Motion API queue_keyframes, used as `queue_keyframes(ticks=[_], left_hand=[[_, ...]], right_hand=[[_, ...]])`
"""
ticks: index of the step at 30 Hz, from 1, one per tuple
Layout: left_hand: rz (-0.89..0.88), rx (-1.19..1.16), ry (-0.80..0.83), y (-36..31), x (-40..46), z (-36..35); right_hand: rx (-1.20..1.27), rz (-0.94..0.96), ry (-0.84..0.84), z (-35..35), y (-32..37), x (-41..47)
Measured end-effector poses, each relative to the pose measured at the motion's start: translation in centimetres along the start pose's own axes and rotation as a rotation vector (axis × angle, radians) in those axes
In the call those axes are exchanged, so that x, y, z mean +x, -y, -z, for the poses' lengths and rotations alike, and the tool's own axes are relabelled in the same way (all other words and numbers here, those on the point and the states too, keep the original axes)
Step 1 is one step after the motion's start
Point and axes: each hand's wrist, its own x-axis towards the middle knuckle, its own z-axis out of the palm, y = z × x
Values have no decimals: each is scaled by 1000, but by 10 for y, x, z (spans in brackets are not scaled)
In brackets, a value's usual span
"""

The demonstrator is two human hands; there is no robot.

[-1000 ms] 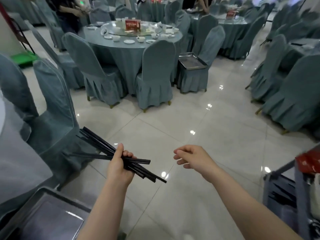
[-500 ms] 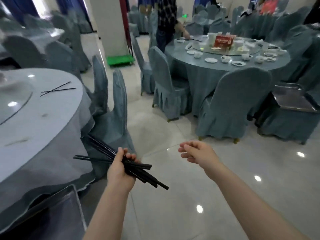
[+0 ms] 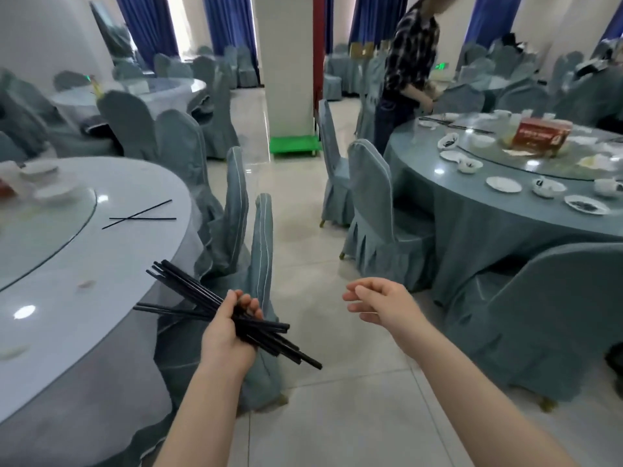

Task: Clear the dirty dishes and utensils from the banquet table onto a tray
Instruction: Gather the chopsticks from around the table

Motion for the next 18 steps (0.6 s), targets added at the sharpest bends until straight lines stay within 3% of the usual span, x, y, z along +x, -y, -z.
queue_keyframes(ticks=[5, 10, 18], left_hand=[[-57, -48, -32, -4, 97, -68], [-142, -180, -175, -14, 180, -121], [-344, -443, -318, -76, 273, -151]], right_hand=[[-41, 48, 83, 17, 28, 144], [-93, 42, 266, 6, 58, 283], [-178, 92, 582, -90, 115, 455]])
